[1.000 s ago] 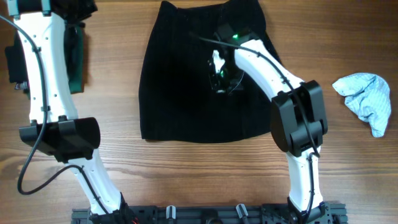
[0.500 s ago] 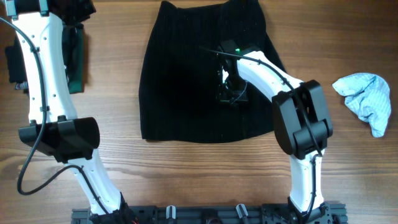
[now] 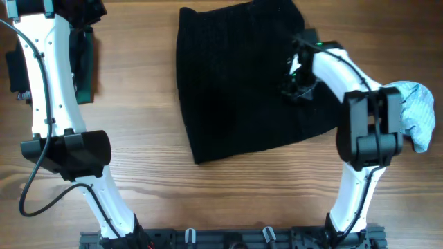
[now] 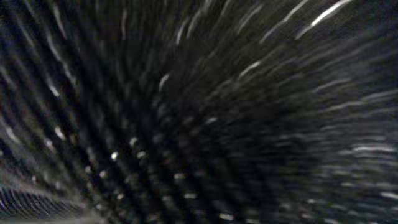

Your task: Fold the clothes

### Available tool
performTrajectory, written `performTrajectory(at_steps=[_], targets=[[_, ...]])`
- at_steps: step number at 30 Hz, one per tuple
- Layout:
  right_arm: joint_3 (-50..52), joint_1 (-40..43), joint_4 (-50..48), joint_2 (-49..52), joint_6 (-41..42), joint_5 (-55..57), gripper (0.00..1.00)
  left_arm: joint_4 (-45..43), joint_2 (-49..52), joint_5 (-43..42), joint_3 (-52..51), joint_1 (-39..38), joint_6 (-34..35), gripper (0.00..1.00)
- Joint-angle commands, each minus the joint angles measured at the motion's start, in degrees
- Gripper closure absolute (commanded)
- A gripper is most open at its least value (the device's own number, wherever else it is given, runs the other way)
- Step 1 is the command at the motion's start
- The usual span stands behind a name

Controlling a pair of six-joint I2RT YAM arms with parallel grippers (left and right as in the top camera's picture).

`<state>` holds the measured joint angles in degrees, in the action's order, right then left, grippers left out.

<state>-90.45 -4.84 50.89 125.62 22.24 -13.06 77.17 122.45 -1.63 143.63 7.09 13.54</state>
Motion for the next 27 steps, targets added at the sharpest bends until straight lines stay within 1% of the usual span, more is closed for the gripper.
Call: performTrajectory(at_steps=[1, 4, 7, 12, 13, 16, 17, 18, 19, 20, 21, 23, 24, 26, 27], targets=[[2.67, 7.39, -3.91, 4.46, -2.75, 13.33, 0.93, 0.04, 0.2, -0.5, 0.59, -0.22, -1.14, 0.89], [1.88, 11.93, -5.16, 4.44, -4.17, 13.03, 0.94, 0.02, 0.24, -1.44, 0.59, -0.22, -1.16, 0.89], [-0.13, 14.25, -2.91, 4.26, -5.03, 12.24, 0.96, -0.22, 0.35, -3.3, 0.59, -0.24, -1.16, 0.89], [-4.83, 14.01, 0.9, 1.84, -12.28, 1.75, 0.95, -1.51, 1.75, -5.2, 0.59, -2.19, -1.22, 0.92], [-5.75, 13.35, 1.57, 0.44, -13.35, -0.37, 0.95, -1.99, 2.58, -5.22, 0.59, -3.17, -1.4, 0.92], [-7.39, 11.32, 2.43, -4.07, -14.99, -4.81, 0.86, -3.28, 5.22, -5.2, 0.59, -6.14, -3.37, 0.93], [-7.67, 10.69, 2.51, -5.31, -14.97, -5.35, 0.81, -3.65, 5.95, -5.2, 0.59, -6.93, -4.35, 0.93], [-8.0, 9.94, 2.64, -6.93, -14.97, -6.16, 0.73, -4.22, 7.04, -5.2, 0.59, -8.0, -5.33, 0.93], [-8.31, 8.96, 2.71, -9.16, -14.95, -6.82, 0.54, -4.87, 8.2, -5.2, 0.59, -9.29, -7.5, 0.93], [-8.35, 8.39, 2.64, -10.58, -14.93, -6.99, 0.44, -5.29, 9.14, -5.16, 0.59, -10.05, -9.11, 0.93], [-8.35, 7.5, 2.51, -12.96, -14.73, -6.95, 0.3, -5.9, 10.51, -5.14, 0.59, -11.13, -12.0, 0.92], [-8.35, 6.34, 2.32, -16.9, -14.75, -6.93, 0.13, -6.54, 12.76, -4.96, 0.59, -12.46, -16.65, 0.92], [-8.35, 5.97, 2.25, -18.78, -14.75, -6.91, 0.05, -7.04, 14.34, -4.98, 0.59, -12.92, -18.95, 0.91], [-8.35, 5.77, 2.32, -21.29, -14.69, -6.93, 0.0, -7.85, 16.59, -5.42, 0.59, -13.27, -20.98, 0.85], [-8.35, 5.77, 2.38, -22.45, -14.6, -6.93, 0.0, -8.5, 18.1, -6.99, 0.59, -13.31, -22.45, 0.82]])
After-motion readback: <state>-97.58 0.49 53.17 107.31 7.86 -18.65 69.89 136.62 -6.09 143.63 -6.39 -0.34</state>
